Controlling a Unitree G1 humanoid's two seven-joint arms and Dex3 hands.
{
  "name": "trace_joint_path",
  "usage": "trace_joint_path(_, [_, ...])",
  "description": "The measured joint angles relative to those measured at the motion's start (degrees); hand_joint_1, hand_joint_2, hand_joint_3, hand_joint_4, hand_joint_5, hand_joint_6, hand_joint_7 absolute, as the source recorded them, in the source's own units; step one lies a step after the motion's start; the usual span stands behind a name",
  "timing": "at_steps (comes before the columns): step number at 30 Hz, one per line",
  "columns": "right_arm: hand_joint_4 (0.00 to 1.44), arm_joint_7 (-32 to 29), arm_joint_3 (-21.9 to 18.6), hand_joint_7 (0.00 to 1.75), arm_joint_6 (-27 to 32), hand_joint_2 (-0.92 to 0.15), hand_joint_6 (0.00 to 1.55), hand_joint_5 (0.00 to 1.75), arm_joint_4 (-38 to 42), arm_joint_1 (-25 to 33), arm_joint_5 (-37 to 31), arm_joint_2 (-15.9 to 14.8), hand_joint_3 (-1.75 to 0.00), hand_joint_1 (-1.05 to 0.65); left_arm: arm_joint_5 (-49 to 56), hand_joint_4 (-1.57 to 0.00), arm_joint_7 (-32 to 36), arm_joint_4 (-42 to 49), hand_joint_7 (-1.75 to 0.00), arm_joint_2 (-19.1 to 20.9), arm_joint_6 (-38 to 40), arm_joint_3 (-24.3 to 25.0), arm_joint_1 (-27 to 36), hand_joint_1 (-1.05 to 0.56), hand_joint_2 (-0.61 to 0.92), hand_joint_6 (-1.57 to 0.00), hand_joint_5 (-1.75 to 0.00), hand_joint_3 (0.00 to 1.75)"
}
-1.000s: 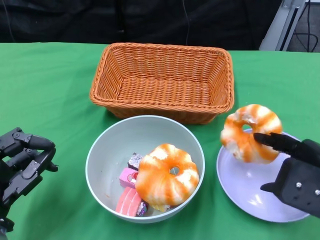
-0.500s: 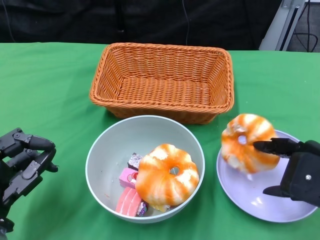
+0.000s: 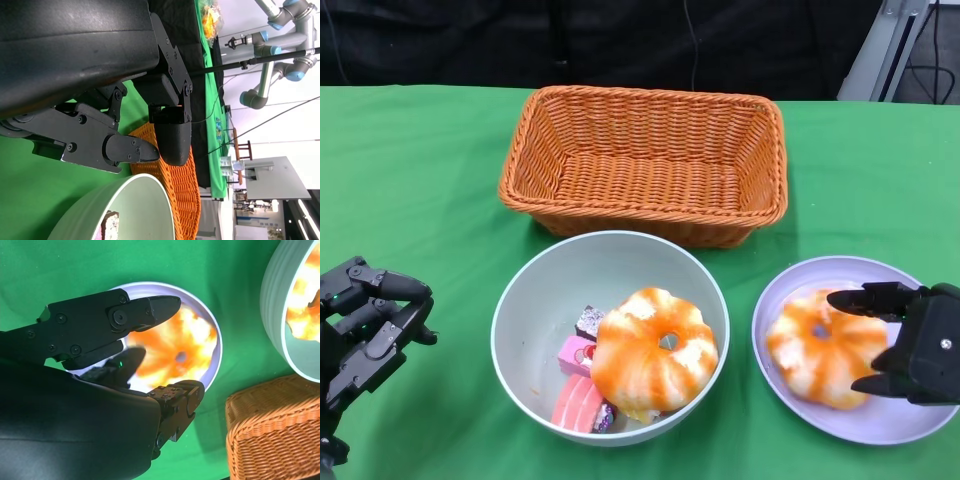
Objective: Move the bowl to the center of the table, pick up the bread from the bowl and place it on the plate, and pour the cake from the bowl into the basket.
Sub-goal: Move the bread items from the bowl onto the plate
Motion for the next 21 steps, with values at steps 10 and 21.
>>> trace_joint_path(10, [0.68, 5.01, 3.22, 0.01, 6.54, -0.92, 0.31, 1.14, -3.52, -1.55, -2.21, -4.91, -0.12, -0.39, 0.02, -0.79, 0.0, 0.0, -0.94, 0.04, 0.0, 0.0, 0.0, -0.17, 0.92, -0.9, -1.48, 0.22])
trace_joint_path(21, [0.83, -6.92, -1.9, 0.04, -5.85, -0.92, 0.73, 0.68, -10.57, 3.7, 0.59, 0.85, -0.07, -0.36, -0.04, -0.8, -1.1, 0.1, -0.94, 0.2, 0.03, 0.07, -0.07, -0.16, 0.92, -0.9, -1.48, 0.22])
